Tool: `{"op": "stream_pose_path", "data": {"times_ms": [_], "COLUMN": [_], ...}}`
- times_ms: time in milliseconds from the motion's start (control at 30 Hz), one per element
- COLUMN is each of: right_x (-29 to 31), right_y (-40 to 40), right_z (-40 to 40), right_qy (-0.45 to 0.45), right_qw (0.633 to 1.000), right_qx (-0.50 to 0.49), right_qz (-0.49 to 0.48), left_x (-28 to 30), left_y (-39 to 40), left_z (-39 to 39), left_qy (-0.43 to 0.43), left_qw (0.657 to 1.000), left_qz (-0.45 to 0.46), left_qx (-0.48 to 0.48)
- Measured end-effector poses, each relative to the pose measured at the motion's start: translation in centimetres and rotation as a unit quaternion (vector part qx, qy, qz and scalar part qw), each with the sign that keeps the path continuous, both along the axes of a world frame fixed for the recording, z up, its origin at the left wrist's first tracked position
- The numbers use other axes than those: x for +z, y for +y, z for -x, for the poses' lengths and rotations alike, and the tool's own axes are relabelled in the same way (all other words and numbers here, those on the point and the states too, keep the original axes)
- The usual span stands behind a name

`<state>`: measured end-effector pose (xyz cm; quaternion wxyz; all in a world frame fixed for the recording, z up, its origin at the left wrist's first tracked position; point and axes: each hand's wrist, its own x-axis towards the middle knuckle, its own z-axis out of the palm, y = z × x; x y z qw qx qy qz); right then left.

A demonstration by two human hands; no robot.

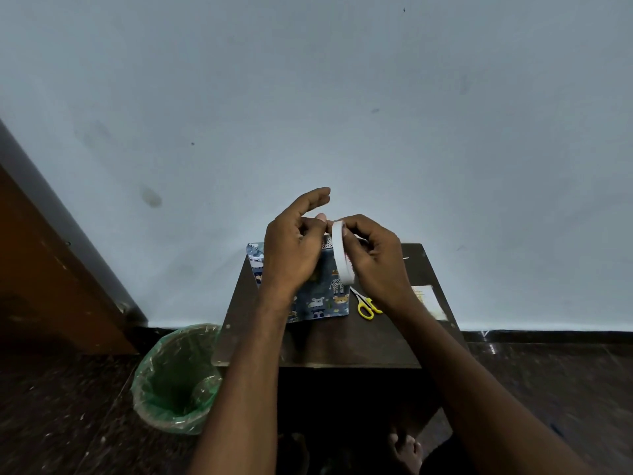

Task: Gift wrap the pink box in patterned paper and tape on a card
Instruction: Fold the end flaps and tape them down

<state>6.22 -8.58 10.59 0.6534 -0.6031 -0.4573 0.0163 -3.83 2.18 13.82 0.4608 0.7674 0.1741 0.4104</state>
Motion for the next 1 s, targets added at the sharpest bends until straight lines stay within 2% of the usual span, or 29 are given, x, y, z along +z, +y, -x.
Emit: {"op": "stream_pose_path", "data": {"times_ms": [300,533,733,1000], "right_x": [0.7,0.7,0.9,0.1], "right_y": [-0.2,-0.3,-0.4,0.0], "right_z": [0.0,-0.1,0.3,-0.3], "right_qy": [0.006,0.007,0.006,-0.009], "right_qw": [1.0,1.0,0.999,1.0], "right_qx": [-0.009,0.013,0.027,0.011], "right_qz": [-0.013,-0.003,-0.015,0.009], "left_x": [0.9,1.2,1.2,1.8], "left_y": [-0.2,0.4,0.5,0.0], "left_z": [0.9,0.9,0.9,0.8], "left_qy": [0.012,-0.027,-0.03,-0.02], "left_qw": [0.994,0.986,0.984,0.983], "left_qz": [0.067,0.108,0.122,0.169], "left_qx": [-0.088,-0.126,-0.126,-0.072]}}
